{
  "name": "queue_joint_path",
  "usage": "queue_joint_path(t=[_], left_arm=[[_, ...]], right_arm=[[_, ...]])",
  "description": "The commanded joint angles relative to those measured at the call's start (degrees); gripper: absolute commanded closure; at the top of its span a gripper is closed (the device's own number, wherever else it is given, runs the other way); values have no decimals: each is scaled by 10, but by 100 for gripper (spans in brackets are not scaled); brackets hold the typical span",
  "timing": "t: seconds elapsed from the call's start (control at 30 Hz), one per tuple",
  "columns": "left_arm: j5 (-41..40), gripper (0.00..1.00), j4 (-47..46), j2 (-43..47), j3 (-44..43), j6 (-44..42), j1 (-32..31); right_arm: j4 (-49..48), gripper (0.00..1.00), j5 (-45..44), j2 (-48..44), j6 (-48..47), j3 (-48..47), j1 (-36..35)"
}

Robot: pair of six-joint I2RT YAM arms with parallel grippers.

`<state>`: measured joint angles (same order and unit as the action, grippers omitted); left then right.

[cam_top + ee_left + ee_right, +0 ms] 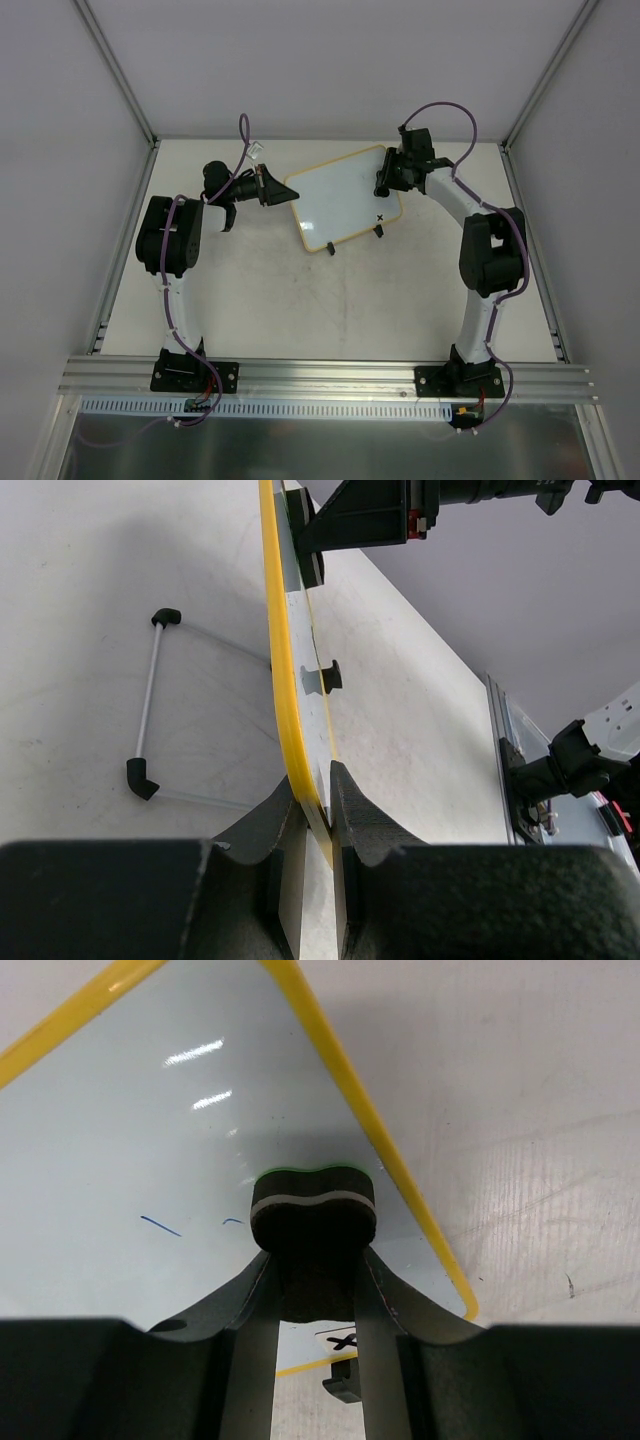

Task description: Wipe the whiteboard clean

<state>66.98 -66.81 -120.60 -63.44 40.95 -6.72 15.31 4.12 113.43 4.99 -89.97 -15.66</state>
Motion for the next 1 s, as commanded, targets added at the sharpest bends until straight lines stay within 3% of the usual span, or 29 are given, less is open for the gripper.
queue_joint_path(t=[0.0,0.27,0.6,0.97], left_arm=[[48,100,-52,32,1,-54,-6],[48,100,-53,33,0,-54,-6],[47,100,-53,33,-1,-54,-6],[48,100,-53,33,-1,-54,-6]], right_arm=[[-9,100,-16,4,3,-2,9],[-7,100,-18,-2,-9,-20,-26],[27,100,-32,34,-26,-80,-127],[30,100,28,53,-14,-105,-160]])
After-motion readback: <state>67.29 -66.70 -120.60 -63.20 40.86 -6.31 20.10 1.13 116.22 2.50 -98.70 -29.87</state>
